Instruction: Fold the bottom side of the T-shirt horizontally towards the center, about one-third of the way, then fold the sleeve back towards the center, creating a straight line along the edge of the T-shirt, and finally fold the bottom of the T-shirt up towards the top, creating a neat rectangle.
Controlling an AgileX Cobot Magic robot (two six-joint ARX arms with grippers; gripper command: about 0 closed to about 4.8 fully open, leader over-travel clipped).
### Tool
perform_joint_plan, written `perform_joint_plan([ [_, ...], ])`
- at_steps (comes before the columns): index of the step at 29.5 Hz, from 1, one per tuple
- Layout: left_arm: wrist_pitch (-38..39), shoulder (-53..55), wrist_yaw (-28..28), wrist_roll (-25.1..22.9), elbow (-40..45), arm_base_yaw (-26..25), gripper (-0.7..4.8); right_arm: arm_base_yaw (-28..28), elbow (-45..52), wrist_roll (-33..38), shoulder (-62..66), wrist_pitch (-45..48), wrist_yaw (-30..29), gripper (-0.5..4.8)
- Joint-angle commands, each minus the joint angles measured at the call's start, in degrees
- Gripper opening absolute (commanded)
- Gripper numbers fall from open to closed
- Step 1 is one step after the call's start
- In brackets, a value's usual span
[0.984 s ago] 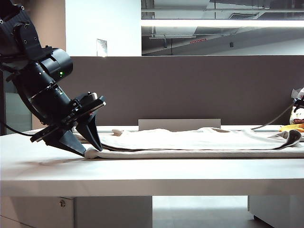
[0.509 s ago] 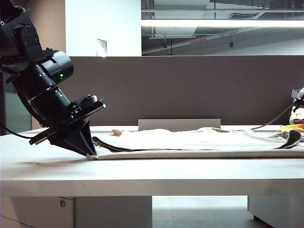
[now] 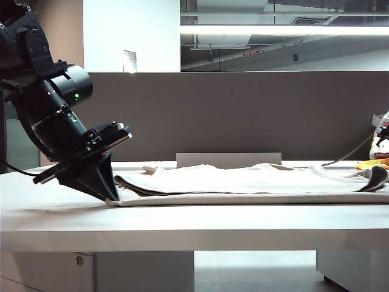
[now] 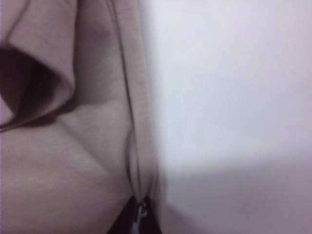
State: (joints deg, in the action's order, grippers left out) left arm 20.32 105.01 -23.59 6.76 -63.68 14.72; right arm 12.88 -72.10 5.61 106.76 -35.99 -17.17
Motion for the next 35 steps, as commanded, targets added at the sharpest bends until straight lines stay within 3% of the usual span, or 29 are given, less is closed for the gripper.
perform_joint_plan([
  [1,4.07,-1.95,0.24,-2.10,0.28,0.04,-0.06,0.09,-0.13,-1.20,-0.52,-2.91,-0.98,-0.06],
  [12,7.82,-8.11,0.20,-3.34,1.97,0.07,-0.06,0.28,4.85,-1.57,-6.75,-2.91,-1.20,-0.06],
  [22,2.32,-16.00,0.22,-1.68,13.64,0.09,-0.06,0.44,15.23,-1.22,-15.23,1.57,-2.45,-0.06],
  [35,1.11,-25.92,-0.52,0.24,24.02,0.15,-0.06,0.61,26.43,-1.14,-25.42,1.55,-2.47,-0.06],
])
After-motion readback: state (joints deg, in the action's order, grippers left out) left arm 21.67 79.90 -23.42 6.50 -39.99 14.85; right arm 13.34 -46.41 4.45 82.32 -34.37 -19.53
